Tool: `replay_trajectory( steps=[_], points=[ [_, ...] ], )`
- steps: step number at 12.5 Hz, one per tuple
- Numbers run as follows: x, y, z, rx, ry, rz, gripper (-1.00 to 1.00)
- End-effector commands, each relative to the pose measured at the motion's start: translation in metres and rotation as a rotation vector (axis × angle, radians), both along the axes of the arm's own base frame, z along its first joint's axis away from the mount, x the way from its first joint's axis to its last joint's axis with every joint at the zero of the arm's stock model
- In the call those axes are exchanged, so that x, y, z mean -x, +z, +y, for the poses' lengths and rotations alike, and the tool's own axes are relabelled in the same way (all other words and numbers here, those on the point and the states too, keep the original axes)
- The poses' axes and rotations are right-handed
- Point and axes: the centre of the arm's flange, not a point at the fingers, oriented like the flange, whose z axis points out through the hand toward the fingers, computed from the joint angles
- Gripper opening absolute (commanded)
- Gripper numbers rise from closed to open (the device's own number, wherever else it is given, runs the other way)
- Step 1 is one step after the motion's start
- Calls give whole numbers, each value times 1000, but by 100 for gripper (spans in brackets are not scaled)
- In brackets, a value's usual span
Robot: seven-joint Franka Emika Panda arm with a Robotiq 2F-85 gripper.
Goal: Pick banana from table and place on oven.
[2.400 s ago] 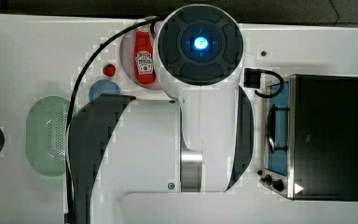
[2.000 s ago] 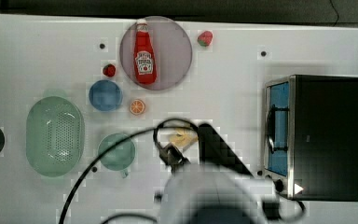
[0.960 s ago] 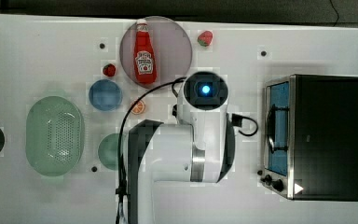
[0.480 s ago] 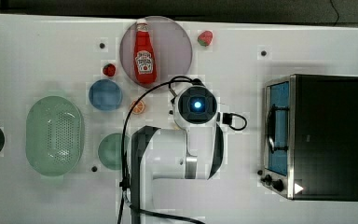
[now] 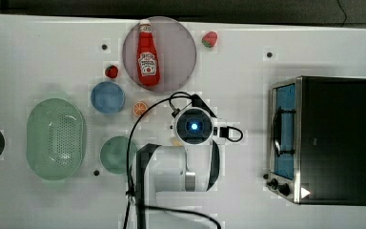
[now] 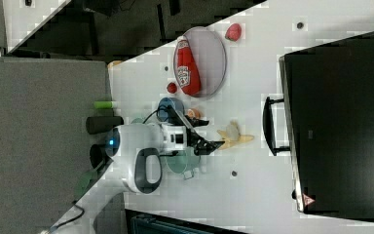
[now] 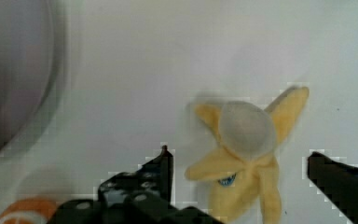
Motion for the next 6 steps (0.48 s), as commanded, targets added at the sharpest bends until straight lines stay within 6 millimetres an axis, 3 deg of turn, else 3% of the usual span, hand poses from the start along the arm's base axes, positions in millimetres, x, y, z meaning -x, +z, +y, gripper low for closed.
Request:
replay_trajectory(
  steps=[1,4,6],
  points=[
    [12,-33,-13,-5,-53,25,100],
    [12,-48,-11,-5,-49,9,100],
    [12,-49,-9,-6,-45,6,42]
  ],
)
